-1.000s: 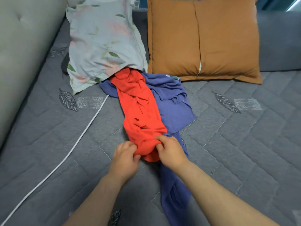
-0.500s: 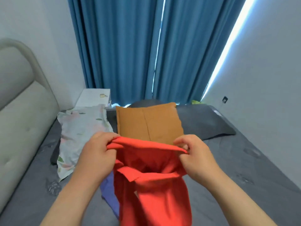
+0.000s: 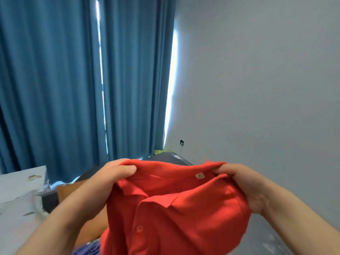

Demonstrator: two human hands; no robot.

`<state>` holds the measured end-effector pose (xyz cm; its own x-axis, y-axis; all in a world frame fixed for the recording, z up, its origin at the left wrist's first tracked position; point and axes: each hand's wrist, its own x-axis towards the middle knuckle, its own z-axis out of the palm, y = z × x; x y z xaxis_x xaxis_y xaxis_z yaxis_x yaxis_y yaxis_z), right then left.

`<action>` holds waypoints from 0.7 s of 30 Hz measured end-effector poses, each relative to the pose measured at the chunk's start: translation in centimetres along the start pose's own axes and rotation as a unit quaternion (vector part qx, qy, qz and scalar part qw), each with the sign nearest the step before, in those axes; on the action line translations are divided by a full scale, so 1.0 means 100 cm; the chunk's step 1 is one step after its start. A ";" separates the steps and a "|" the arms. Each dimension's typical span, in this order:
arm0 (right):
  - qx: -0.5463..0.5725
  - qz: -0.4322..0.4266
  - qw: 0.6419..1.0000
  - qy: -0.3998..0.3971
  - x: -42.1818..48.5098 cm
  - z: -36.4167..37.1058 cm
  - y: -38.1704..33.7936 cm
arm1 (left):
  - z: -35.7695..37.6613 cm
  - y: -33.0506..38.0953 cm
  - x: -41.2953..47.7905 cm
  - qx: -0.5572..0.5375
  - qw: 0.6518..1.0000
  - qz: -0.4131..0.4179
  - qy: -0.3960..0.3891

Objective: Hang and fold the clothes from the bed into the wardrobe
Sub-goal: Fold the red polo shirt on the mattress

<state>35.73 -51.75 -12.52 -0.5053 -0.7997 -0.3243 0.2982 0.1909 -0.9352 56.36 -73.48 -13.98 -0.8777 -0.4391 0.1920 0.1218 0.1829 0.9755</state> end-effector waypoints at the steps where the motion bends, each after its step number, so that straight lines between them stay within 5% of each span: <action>1: -0.011 0.005 1.000 0.000 -0.007 -0.014 0.000 | 0.003 -0.003 0.003 0.028 0.998 0.004 -0.054; 7: -0.042 0.009 0.999 -0.028 -0.032 -0.106 0.020 | 0.033 -0.028 0.047 0.279 0.926 -0.025 -0.252; 12: -0.030 -0.018 0.996 -0.078 -0.029 -0.179 0.057 | 0.087 -0.079 0.088 0.227 0.926 -0.060 -0.296; 14: -0.130 -0.010 0.991 -0.035 -0.020 -0.206 0.077 | 0.108 -0.111 0.110 0.148 0.940 -0.100 -0.291; 17: -0.393 0.007 0.909 0.139 0.008 -0.251 0.109 | 0.151 -0.154 0.139 0.142 0.928 -0.144 -0.313; 21: -0.438 0.012 0.880 0.184 0.066 -0.330 0.153 | 0.220 -0.219 0.203 0.100 0.926 -0.234 -0.280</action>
<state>10.23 -35.35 -33.68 -0.7835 -0.5814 -0.2195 -0.3443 0.7002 -0.6254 25.63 -67.03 -33.81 -0.9225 0.0028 -0.3861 -0.3709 0.2711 0.8882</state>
